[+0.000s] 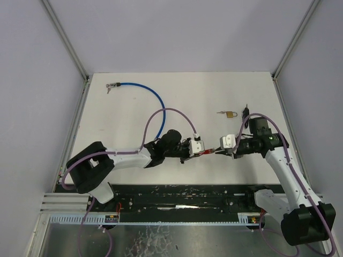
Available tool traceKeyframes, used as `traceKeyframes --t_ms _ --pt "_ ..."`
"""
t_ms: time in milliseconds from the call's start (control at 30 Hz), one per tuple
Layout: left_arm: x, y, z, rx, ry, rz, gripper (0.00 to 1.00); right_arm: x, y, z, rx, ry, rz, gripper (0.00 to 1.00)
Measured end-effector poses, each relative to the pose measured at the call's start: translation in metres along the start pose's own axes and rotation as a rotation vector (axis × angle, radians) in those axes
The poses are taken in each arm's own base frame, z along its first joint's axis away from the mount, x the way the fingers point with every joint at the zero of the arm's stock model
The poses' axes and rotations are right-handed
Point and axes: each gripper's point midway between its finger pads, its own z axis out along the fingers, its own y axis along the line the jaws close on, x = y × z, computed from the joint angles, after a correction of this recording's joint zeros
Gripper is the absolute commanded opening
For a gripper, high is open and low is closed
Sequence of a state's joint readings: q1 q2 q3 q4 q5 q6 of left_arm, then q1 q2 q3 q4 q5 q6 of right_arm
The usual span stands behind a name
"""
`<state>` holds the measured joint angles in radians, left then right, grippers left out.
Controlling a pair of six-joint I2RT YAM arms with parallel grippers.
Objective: Lock with the key
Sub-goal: Lock the lock.
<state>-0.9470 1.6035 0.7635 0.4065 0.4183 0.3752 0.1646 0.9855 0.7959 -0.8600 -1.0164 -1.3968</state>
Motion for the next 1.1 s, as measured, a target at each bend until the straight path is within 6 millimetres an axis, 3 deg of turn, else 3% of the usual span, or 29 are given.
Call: traceKeyframes --t_ms 133,333,433,567,900,1100 --pt "0.009 -0.008 -0.007 0.005 0.01 -0.041 0.0 -0.007 0.001 -0.008 0.018 -0.023 -0.013 0.27" --pt "0.01 -0.019 -0.019 0.017 -0.005 -0.1 0.0 -0.018 0.008 -0.012 0.017 -0.08 -0.037 0.7" --pt "0.005 -0.022 -0.024 0.023 -0.024 -0.123 0.0 -0.027 0.014 -0.011 0.011 -0.128 -0.062 0.8" --pt "-0.004 -0.026 -0.028 0.039 -0.049 -0.137 0.0 -0.024 0.02 -0.007 0.007 -0.149 -0.052 0.77" --pt "-0.008 -0.034 -0.027 0.063 -0.057 -0.139 0.0 -0.009 0.012 0.006 0.015 -0.178 0.089 0.68" --pt "-0.009 -0.037 -0.027 0.074 -0.058 -0.139 0.0 -0.003 0.01 0.016 0.023 -0.182 0.154 0.57"
